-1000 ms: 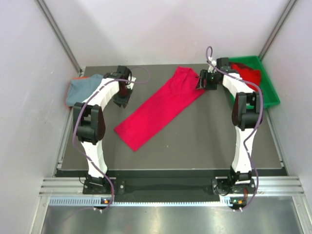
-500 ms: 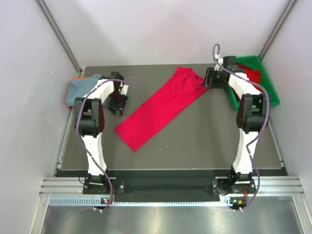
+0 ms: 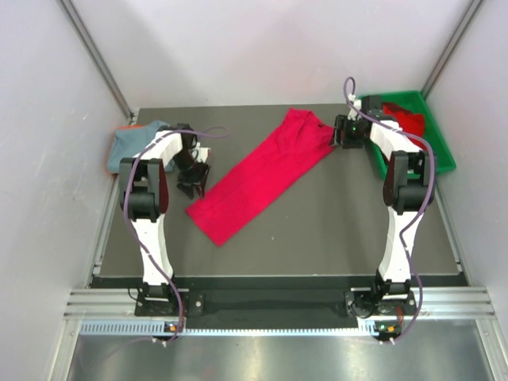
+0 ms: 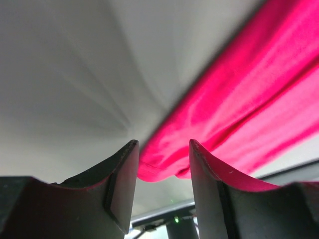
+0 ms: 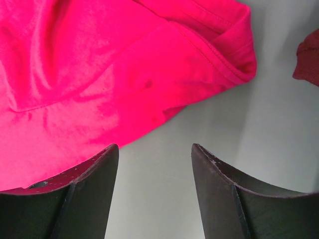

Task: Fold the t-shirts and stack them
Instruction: Fold the tshirt

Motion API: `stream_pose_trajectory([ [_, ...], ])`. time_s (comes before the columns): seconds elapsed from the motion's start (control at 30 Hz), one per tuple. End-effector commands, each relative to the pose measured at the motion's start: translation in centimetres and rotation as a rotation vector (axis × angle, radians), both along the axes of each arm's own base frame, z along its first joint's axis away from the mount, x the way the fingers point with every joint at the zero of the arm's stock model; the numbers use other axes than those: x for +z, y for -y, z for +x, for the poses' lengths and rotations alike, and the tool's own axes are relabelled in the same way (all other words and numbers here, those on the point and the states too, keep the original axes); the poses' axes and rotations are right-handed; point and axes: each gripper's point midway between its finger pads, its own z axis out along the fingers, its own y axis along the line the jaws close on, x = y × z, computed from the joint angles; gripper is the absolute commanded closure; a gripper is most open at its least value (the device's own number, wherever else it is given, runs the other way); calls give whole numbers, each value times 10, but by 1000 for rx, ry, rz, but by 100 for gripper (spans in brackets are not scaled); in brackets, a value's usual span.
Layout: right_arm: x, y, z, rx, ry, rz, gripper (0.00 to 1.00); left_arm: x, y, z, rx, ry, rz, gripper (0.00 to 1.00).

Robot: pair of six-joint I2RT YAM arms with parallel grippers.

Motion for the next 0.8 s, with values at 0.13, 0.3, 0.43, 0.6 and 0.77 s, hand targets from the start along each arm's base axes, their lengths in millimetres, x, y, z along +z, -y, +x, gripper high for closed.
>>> stream_pose_trajectory([
  [0.13,-8,6,20,-23,12,-4,39,0,8,-48,-27,-164,-73,50],
  [0.3,-16,-1,26,-56,-10,54,39,-5,6,-64,-29,-198,-62,59],
  [0.43,-34,-14,23,-81,-73,135,39,-5,4,-68,-34,-205,-51,82],
  [0.6,-45,-26,30,-78,-86,160,41,0,7,-75,-69,-207,-42,99],
  [0.77,-42,-32,53,-91,-38,182,51,6,28,-104,-154,-241,-59,100],
])
